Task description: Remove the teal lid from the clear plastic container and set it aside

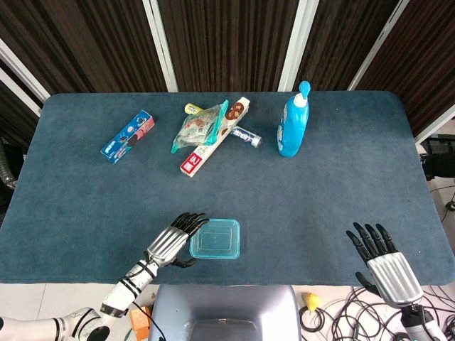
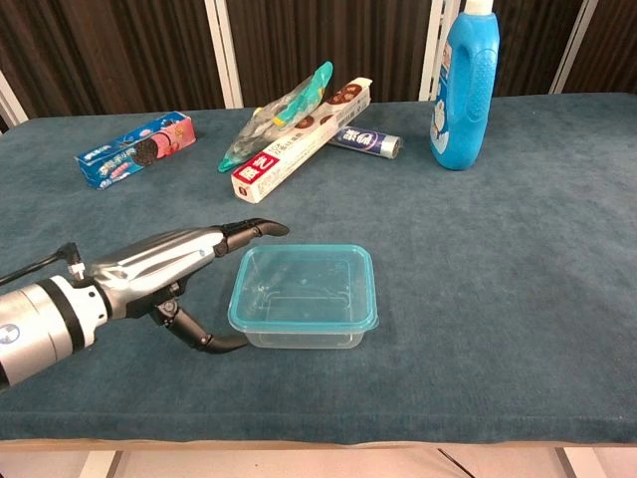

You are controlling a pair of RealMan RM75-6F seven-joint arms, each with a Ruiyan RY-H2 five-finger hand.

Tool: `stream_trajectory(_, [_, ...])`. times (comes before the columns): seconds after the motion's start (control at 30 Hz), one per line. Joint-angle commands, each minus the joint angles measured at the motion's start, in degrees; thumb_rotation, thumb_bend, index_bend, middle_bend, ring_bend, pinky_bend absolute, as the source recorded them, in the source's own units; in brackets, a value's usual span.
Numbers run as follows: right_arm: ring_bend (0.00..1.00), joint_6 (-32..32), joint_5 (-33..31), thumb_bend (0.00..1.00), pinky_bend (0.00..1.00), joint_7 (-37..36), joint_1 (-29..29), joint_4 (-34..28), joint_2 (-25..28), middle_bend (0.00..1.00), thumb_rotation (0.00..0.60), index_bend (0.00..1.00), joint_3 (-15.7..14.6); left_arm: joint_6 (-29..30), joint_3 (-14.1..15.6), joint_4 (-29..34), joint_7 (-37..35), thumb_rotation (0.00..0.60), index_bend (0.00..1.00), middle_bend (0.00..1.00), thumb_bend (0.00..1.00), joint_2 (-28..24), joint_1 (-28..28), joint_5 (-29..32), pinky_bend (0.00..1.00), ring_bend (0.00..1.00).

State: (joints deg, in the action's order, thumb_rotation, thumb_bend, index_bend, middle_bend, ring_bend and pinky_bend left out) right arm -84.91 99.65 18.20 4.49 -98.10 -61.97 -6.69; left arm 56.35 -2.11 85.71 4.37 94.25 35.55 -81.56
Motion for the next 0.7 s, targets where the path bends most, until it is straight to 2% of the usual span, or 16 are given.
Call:
stream_trajectory(0.03, [0.0, 0.3, 0.2, 0.19, 0.0, -0.3, 0.1, -0.1, 0.1, 0.0, 0.6, 0.01, 0.0, -0.3, 0.0, -0.4, 0.2, 0.573, 0.0, 0.0, 0.22, 0.4, 0.2, 0.0, 0.0, 0.0])
stream_trajectory(0.37, [0.0, 2.2, 0.2, 0.19, 0.0, -0.4, 0.4, -0.3, 0.3, 0.0, 0.6, 0.0, 0.1, -0.6, -0.7, -1.3, 0.6, 0.591, 0.0, 0.0, 0.22, 2.2, 0.8, 0.7, 0.0, 0.0])
stream_trajectory(0.7, [0.0, 3.5, 0.1, 0.19, 0.0, 0.2, 0.4, -0.7, 0.3, 0.0, 0.6, 0.0, 0.2, -0.2, -0.9, -5.0, -1.6, 0.6, 0.0, 0.0, 0.24, 5.4, 1.3, -0.3, 0.02, 0.0])
